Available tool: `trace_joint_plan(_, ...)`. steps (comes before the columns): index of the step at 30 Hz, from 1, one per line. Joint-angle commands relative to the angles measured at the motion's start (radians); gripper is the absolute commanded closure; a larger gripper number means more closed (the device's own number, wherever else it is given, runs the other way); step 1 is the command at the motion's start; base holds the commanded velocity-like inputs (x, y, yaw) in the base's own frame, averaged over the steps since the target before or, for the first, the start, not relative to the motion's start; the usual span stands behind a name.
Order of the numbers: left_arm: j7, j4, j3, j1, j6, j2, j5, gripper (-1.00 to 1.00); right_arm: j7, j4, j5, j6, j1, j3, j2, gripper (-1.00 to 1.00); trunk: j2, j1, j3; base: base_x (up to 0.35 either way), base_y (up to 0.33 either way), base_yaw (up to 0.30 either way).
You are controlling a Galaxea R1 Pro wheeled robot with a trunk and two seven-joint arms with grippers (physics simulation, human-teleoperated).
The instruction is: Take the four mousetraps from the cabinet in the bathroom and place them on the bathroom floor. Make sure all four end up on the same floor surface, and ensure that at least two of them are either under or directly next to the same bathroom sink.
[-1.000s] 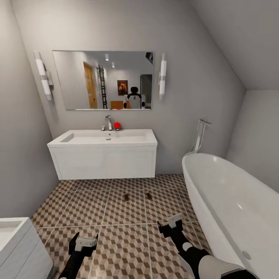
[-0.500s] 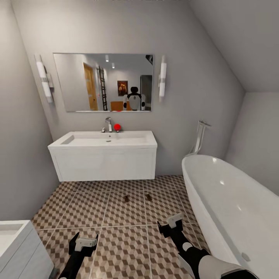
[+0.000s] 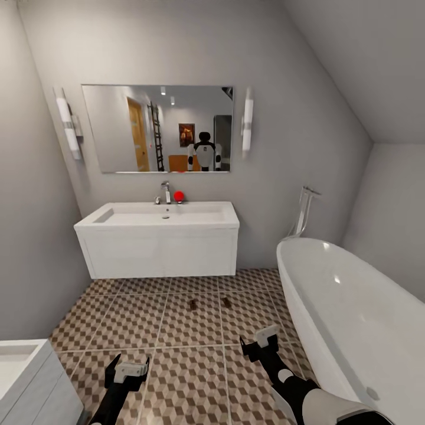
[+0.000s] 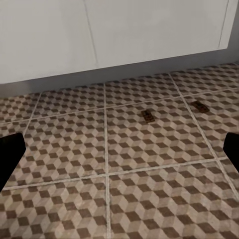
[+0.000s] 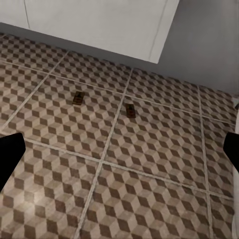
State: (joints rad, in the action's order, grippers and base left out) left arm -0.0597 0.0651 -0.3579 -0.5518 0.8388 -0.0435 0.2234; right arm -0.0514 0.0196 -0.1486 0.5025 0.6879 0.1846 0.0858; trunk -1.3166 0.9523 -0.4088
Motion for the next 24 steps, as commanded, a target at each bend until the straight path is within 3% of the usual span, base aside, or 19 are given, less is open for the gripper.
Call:
trace_joint_plan(1, -0.006, 0.003, -0.009, -0.001, 0.005, 0.001, 0.001, -1.00, -0.005, -0.001, -0.008, 0.002, 0.001, 0.001, 0.000, -1.00, 0.007, -0.004, 0.002, 0.000, 0.000, 0.000)
trace_joint_plan(24, -0.006, 0.003, -0.009, -0.001, 0.003, 0.001, 0.001, -1.00, -0.005, -0.001, -0.008, 0.002, 0.000, 0.002, 0.000, -1.00, 0.168, -0.092, 0.074, 0.000, 0.000, 0.000)
